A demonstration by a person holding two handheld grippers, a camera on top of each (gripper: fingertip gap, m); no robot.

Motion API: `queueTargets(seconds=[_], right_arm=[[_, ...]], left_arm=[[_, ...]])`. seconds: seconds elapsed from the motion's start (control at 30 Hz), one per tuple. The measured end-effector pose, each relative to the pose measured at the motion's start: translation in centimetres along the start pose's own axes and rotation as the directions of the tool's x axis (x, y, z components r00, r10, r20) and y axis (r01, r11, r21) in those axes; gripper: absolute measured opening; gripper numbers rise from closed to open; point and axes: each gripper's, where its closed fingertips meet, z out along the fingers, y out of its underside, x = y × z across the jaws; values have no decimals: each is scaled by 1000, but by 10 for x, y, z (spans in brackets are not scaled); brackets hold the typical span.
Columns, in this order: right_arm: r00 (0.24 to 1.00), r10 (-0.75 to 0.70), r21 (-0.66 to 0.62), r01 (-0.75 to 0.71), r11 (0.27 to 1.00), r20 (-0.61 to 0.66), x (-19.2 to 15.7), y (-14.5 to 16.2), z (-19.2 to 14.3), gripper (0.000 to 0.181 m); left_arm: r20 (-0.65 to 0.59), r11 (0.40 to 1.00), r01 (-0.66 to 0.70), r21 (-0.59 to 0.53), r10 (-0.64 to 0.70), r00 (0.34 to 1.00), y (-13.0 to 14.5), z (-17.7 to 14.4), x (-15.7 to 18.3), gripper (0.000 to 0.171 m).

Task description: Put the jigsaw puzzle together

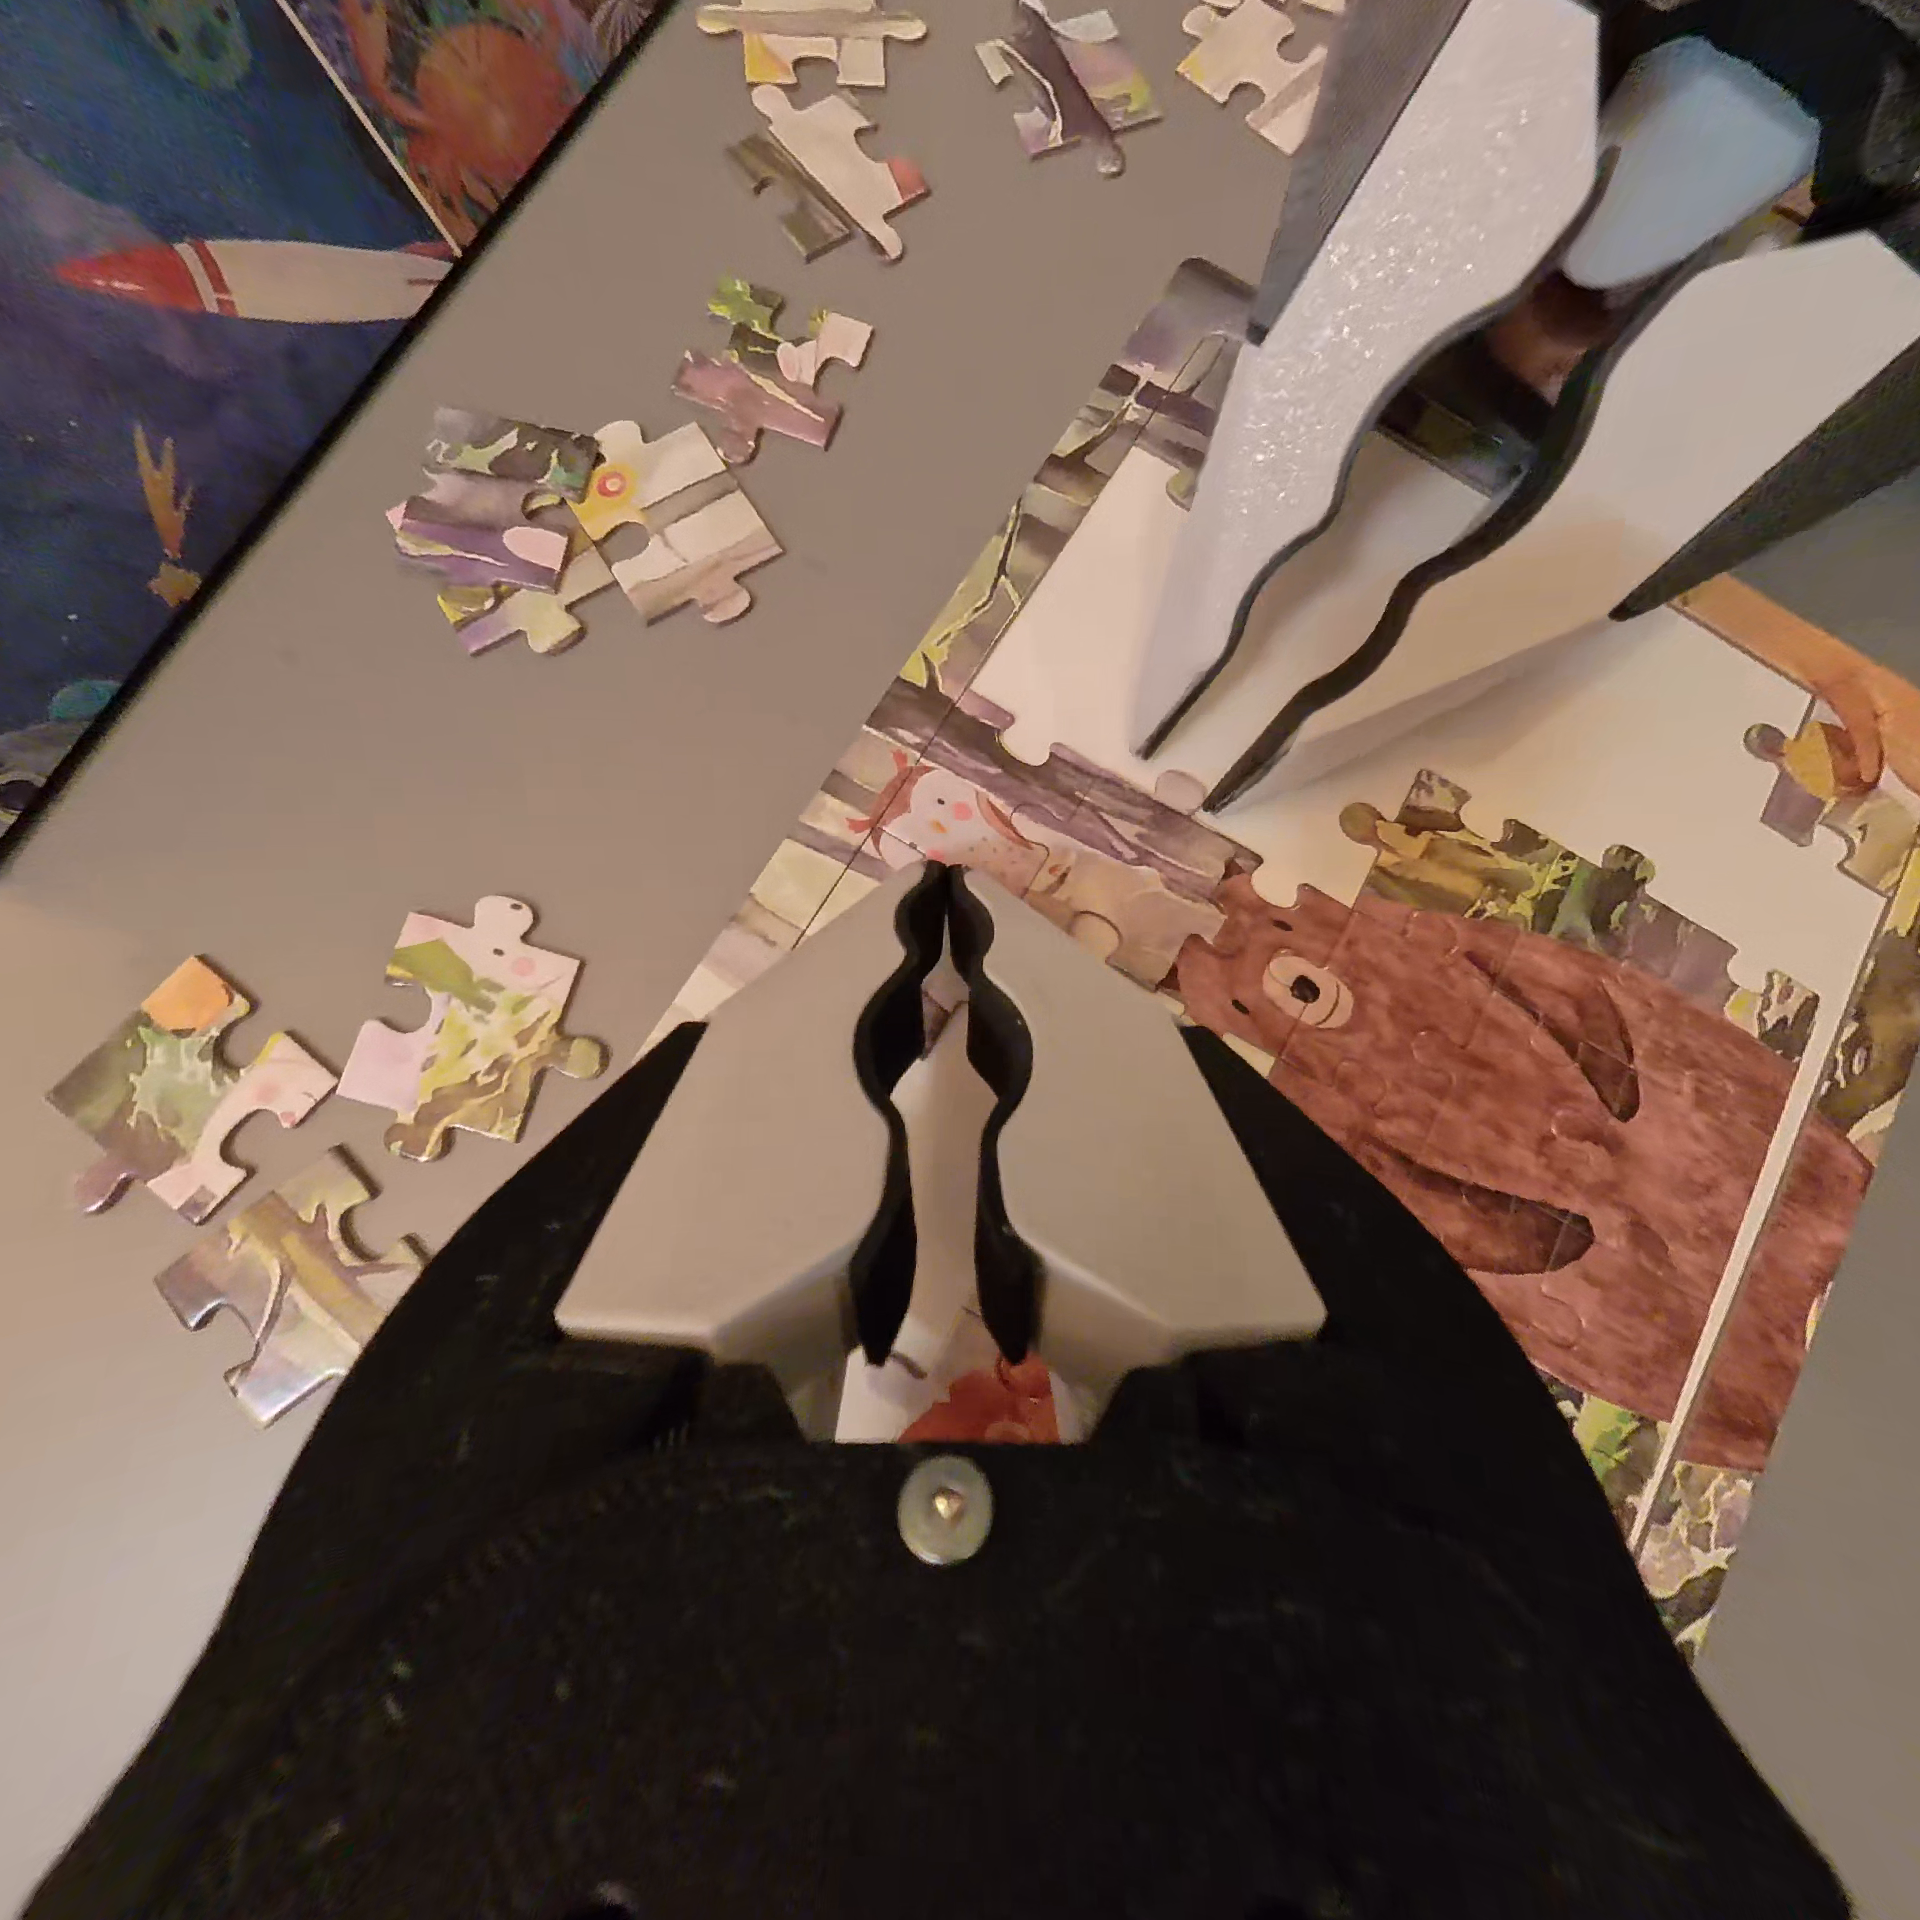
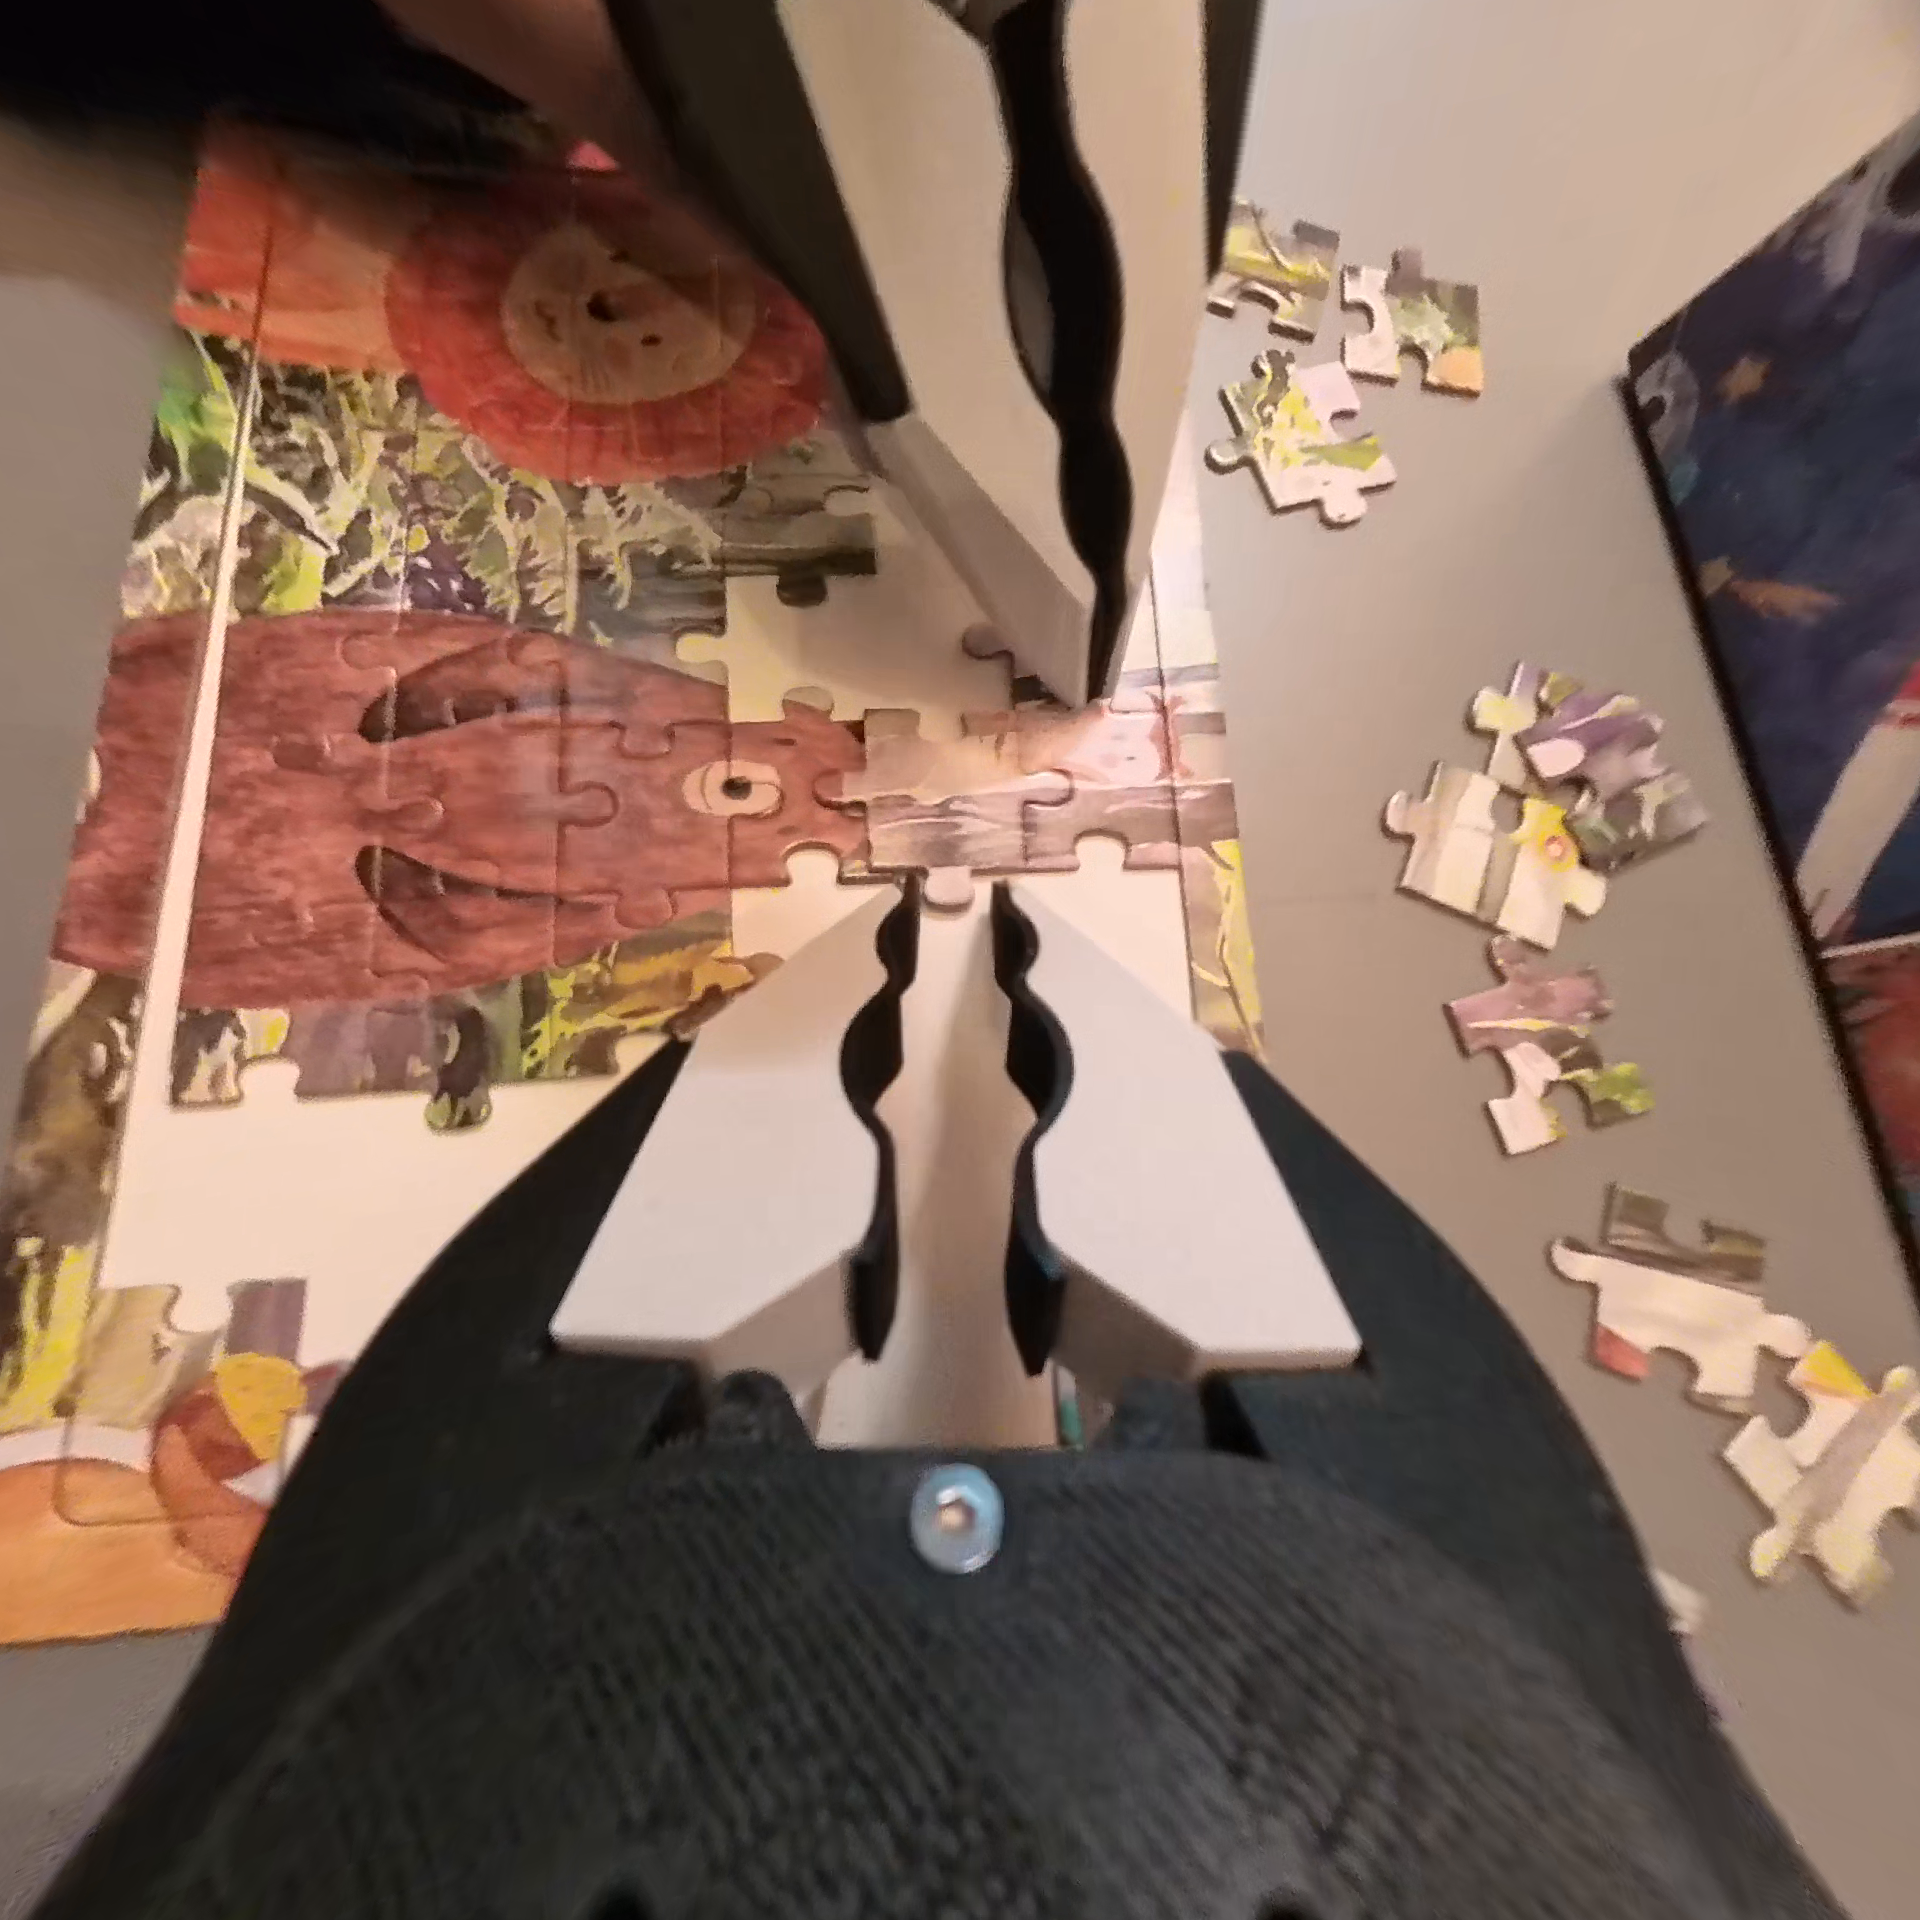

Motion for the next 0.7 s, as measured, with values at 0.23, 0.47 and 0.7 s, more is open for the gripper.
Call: queueTargets(seconds=[0.23,0.47,0.7], right_arm=[[943,-297,-59,292,955,-146,2,-5,0,18],[855,-468,-149,444,883,-224,2,-7,0,14],[808,-521,-149,499,853,-275,1,-14,-5,3]], left_arm=[[-5,1000,5,6,-5,1000,0,0,0,0],[42,999,-36,-2,36,998,0,0,-2,0],[59,999,-52,-3,53,997,1,0,-3,0]])
